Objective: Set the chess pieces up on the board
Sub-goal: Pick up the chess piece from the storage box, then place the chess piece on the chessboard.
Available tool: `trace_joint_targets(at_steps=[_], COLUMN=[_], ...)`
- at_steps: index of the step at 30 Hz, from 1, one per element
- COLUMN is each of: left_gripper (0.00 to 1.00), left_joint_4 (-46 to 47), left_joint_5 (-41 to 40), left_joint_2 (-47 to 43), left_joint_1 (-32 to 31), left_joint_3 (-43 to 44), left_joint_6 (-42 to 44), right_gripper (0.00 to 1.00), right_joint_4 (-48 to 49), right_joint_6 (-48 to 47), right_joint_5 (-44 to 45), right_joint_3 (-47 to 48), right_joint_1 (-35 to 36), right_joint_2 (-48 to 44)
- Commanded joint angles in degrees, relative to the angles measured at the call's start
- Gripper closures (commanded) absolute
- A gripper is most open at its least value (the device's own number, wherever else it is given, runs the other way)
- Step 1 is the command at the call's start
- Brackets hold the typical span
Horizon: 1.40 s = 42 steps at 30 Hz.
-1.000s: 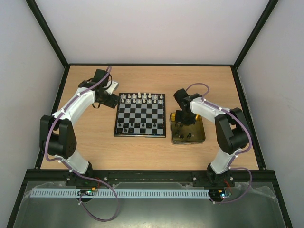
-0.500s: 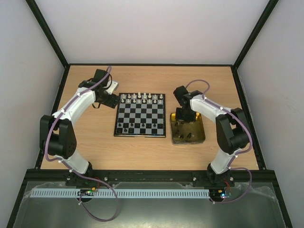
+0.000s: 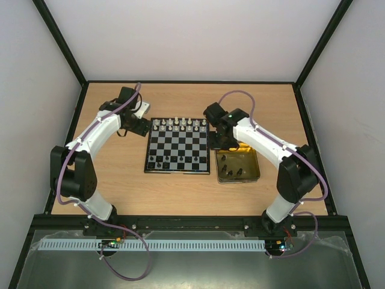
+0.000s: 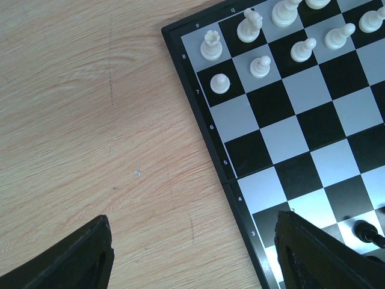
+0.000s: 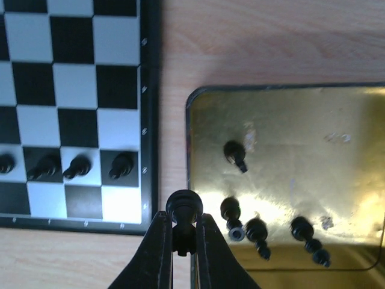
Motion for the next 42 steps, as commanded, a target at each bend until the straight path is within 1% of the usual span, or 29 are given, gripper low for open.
trace_joint_targets(at_steps=[1, 15, 24, 30, 42], left_gripper=[0.26, 0.26, 0.26, 0.25, 0.25], left_joint_4=[-0.6, -0.5, 0.1, -0.2, 0.0], left_joint_5=[0.0, 0.2, -0.4, -0.4, -0.5], left_joint_2=[0.5, 0.3, -0.3, 0.0, 0.3], left_joint_1=[-0.3, -0.3, -0.3, -0.3, -0.3], left_joint_3=[1.2, 0.8, -0.3, 0.2, 0.3], left_joint_6=[-0.2, -0.2, -0.3, -0.4, -0.5], right_gripper=[0.95, 0.95, 0.95, 0.95, 0.95], right_joint_4=[-4.1, -0.8, 2.2, 3.2, 4.8], right_joint_6=[2.7, 3.3, 3.3, 3.3, 3.1], right_joint_5=[-0.8, -1.9, -1.6, -1.3, -0.9], right_joint_3=[0.8, -2.5, -4.1, -3.4, -5.0], right_joint_1=[3.1, 9.2, 10.6, 11.7, 12.5], right_joint_2=[-1.8, 1.0, 3.5, 5.3, 6.6])
